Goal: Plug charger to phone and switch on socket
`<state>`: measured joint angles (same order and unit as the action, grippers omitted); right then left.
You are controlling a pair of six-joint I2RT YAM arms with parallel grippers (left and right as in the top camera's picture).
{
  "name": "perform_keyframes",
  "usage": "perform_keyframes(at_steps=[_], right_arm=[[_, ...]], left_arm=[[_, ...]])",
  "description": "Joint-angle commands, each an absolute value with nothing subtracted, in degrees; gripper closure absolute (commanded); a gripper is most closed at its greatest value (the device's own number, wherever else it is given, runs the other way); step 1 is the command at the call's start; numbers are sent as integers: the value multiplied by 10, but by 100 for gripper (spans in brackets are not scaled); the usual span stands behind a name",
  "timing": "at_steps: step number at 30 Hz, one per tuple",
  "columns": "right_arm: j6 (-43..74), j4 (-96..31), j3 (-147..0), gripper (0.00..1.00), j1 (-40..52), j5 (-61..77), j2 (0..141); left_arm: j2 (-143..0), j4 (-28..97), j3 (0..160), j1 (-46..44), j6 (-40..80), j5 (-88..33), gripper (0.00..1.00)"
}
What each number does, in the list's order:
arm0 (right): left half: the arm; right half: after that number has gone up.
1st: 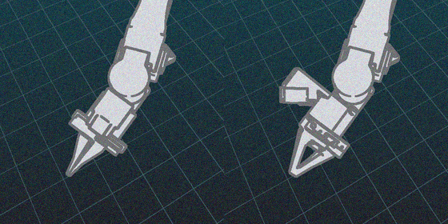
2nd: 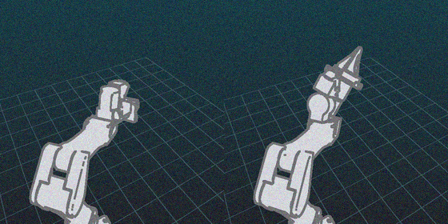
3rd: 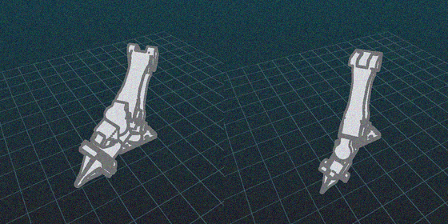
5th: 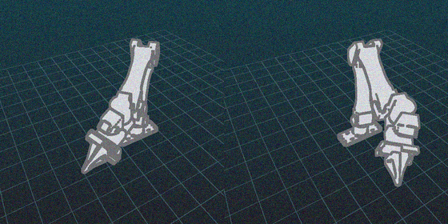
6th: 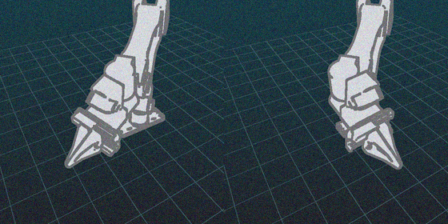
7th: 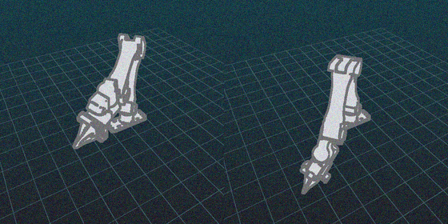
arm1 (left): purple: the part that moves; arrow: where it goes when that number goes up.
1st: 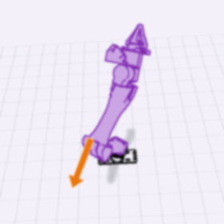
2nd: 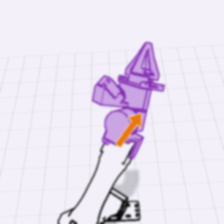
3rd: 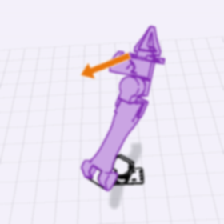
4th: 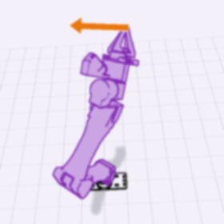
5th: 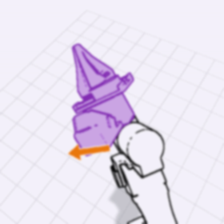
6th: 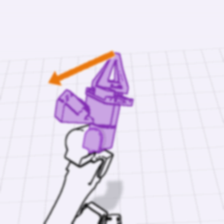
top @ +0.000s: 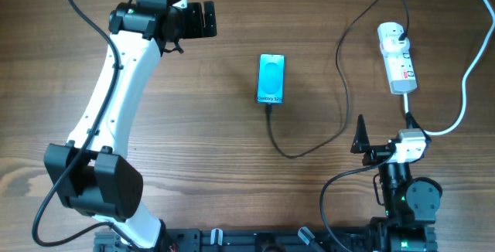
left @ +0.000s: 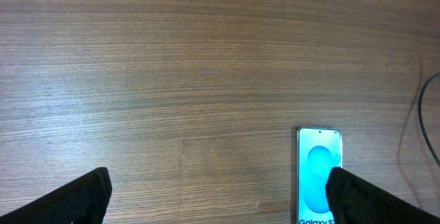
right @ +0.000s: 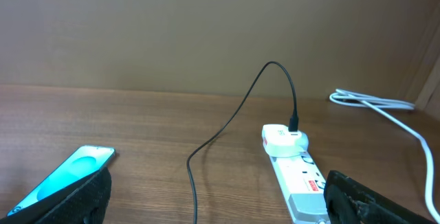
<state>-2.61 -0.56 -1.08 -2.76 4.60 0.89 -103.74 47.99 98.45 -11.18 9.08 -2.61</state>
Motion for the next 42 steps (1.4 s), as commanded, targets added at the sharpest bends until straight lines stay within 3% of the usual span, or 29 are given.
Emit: perform_keyframes(at_steps=[1,19,22,25,35,42], right_arm=[[-13,0,-4,0,-24,43,2],[-13,0,-4,0,-24,43,2],[-13,0,-4,0,-24,43,2],[-13,0,-4,0,-24,43,2],[-13,0,-4,0,-24,43,3],[-13,0,-4,0,-24,43,3]], left_arm=[[-1041,478,983,-113,82,-18,0],[-1029,534,967,-107,75,-6,0],[-953,486,871,-107,75,19,0],[-789,383,648,-88,76,20,0],[-218,334,227,25,75,22,0],[-46,184,71,25,75,23,0]])
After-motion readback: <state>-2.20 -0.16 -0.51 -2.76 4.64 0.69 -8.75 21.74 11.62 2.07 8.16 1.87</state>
